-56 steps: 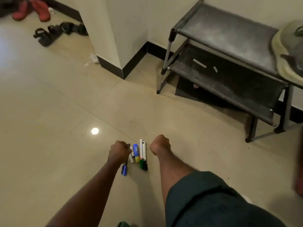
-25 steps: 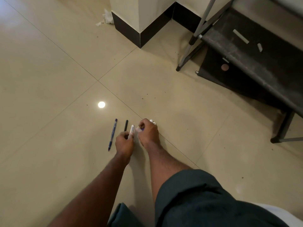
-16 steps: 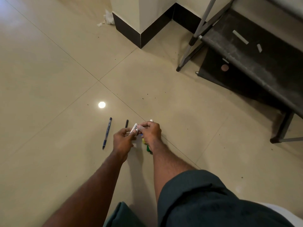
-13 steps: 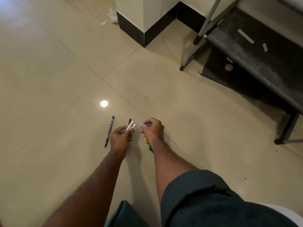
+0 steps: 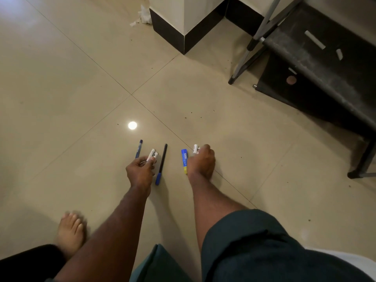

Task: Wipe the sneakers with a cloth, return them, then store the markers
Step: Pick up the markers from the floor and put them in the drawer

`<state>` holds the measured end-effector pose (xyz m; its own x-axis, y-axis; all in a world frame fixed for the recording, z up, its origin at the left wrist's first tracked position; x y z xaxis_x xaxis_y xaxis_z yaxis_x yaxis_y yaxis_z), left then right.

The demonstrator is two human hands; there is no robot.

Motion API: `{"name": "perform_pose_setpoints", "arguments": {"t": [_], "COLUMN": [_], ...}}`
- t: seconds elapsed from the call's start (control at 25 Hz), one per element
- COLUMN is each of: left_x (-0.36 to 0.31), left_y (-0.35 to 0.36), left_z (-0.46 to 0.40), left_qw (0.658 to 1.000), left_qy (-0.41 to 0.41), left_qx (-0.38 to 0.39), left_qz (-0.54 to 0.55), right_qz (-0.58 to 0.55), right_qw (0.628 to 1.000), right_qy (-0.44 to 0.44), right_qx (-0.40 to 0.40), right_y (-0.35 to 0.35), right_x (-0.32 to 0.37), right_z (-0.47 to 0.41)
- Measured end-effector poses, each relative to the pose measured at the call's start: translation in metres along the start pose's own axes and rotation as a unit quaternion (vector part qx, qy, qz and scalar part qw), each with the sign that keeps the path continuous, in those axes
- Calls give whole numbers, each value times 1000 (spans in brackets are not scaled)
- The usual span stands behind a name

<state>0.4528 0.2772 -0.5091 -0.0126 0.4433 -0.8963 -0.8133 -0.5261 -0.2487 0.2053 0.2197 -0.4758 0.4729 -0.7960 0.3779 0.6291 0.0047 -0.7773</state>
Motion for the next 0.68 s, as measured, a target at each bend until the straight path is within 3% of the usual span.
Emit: {"name": "perform_pose_setpoints", "arguments": {"t": [0.08,0.16,0.4,0.68], "left_x": [-1,-4,-12,-48], "left_y": [5,12,37,91], "left_z": [1,4,12,31], "left_qw": [1000,1000,999,994], "left_qy": [5,11,23,21], "left_qx": [6,9,33,104], "left_qz": [-15,-20,-19,14], "right_qz": [-8,-3,57,-52], "right_qw": [997,993,985,967], "right_qy": [67,117,123,234], "right_qx": [-25,11,102,92], "right_y": [-12,-7,26,-19], "right_x": [-29,-49,-47,-35], "right_z": [-16,-18,-4,-9]}}
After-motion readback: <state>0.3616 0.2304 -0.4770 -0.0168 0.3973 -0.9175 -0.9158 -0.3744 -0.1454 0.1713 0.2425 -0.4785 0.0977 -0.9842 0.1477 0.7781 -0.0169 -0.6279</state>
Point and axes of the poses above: each hand's wrist, its own z-axis away from the middle knuckle, its own y-axis out of the palm, x = y × z, the point moved 9 cm from there along -z, towards the middle knuckle, and after that the axes turned 14 degrees about y, right-handed, at the moved point
